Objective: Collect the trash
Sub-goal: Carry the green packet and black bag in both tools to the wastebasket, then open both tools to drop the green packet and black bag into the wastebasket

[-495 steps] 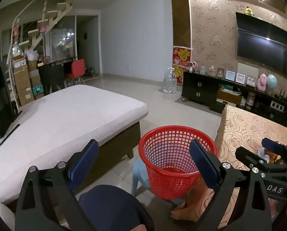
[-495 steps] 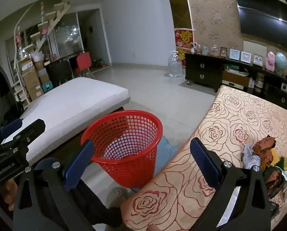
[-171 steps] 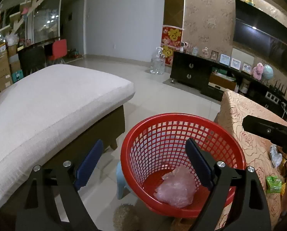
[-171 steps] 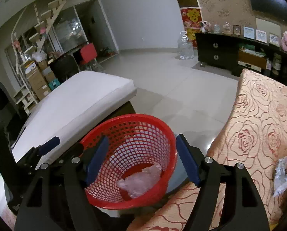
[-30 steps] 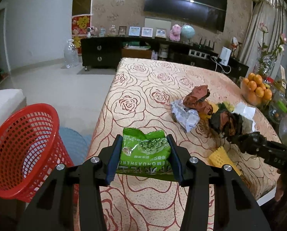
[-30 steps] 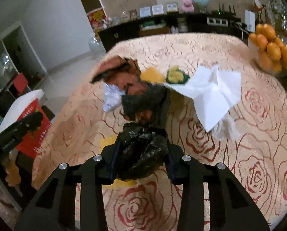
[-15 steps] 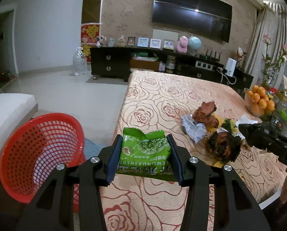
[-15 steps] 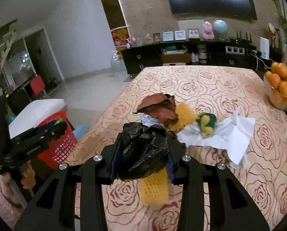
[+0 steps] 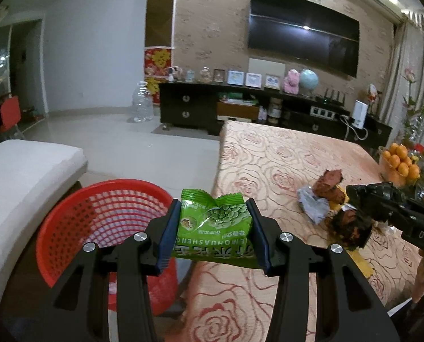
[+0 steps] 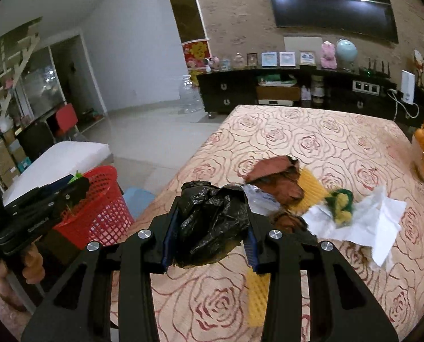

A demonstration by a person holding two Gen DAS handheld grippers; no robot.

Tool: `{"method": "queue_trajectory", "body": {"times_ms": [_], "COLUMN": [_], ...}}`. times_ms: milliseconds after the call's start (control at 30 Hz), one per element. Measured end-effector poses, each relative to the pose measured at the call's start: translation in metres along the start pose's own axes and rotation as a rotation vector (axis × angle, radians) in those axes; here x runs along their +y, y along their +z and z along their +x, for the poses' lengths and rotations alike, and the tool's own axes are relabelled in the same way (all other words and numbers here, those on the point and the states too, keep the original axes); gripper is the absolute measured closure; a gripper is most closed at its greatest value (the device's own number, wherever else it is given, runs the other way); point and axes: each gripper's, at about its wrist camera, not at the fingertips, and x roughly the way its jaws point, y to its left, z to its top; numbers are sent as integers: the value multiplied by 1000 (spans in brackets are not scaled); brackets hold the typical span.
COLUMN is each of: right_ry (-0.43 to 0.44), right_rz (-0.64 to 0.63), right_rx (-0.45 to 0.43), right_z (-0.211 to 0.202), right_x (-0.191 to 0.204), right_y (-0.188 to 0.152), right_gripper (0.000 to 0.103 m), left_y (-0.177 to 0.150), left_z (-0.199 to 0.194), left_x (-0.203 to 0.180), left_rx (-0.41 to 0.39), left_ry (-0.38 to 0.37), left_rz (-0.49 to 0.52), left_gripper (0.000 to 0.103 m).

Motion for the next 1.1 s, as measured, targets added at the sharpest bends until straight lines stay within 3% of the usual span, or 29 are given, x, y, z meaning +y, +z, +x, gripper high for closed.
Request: {"method": "queue_trajectory", "body": {"times_ms": [333,733,967,1100], "right_ry": [61,255,331,335], "right_rz": [-54,-174,-221,-208], "right_rx": [8,28,35,99], "right_z": [21,50,72,98], "right_x": [43,126,157,160], "right_y": [20,65,70,61], "right_gripper": [65,65,65,65], "left_y": [8,20,7,-1], "left_z": [-16,-24,-14,-11], "left_x": [42,110,134,139], "left_rx": [-32,-48,-11,7], "left_ry": [155,350,396,406], "left_rz": [-43,-123,-164,-161], "left_gripper": [59,59,59,59]}}
